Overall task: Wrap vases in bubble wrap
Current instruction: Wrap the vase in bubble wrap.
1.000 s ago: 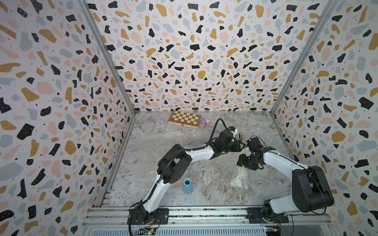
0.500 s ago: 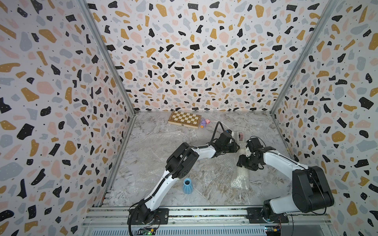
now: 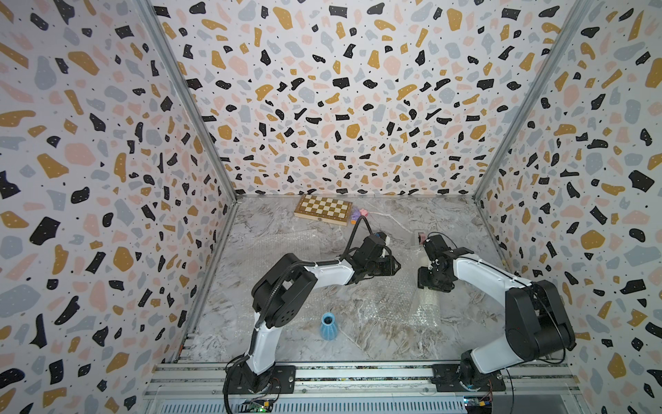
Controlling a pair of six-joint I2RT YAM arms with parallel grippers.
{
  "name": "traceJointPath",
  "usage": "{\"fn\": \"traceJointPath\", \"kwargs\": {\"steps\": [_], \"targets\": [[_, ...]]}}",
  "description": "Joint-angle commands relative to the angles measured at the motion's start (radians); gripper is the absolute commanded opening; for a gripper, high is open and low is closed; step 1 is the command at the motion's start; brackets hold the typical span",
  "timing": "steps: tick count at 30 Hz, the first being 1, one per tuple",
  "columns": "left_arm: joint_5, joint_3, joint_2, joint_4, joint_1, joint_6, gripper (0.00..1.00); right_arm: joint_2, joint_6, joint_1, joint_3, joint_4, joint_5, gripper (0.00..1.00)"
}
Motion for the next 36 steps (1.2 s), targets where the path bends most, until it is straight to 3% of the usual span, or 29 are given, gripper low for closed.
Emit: {"fn": "traceJointPath", "kwargs": {"steps": [1, 7, 13, 23, 36], "targets": [[0.012, -0.074, -0.045, 0.061, -0.013, -0.027, 0.35, 0.027, 0.032, 0.041, 0.058, -0.057, 0.121, 0.57], [0.025, -0.187, -0.113, 0.127, -0.024, -0.065, 0.36, 0.091, 0.090, 0.104, 0.098, -0.076, 0.165, 0.57], [-0.014, -0.253, -0.153, 0.169, -0.100, -0.080, 0.37, 0.115, 0.113, 0.124, 0.108, -0.063, 0.150, 0.59], [-0.030, -0.181, -0.090, 0.186, -0.192, -0.054, 0.38, 0.066, 0.110, 0.124, 0.129, -0.076, 0.114, 0.80], [-0.036, -0.118, 0.044, 0.227, -0.244, -0.087, 0.37, -0.032, 0.066, 0.024, 0.089, -0.044, -0.057, 0.88]]}}
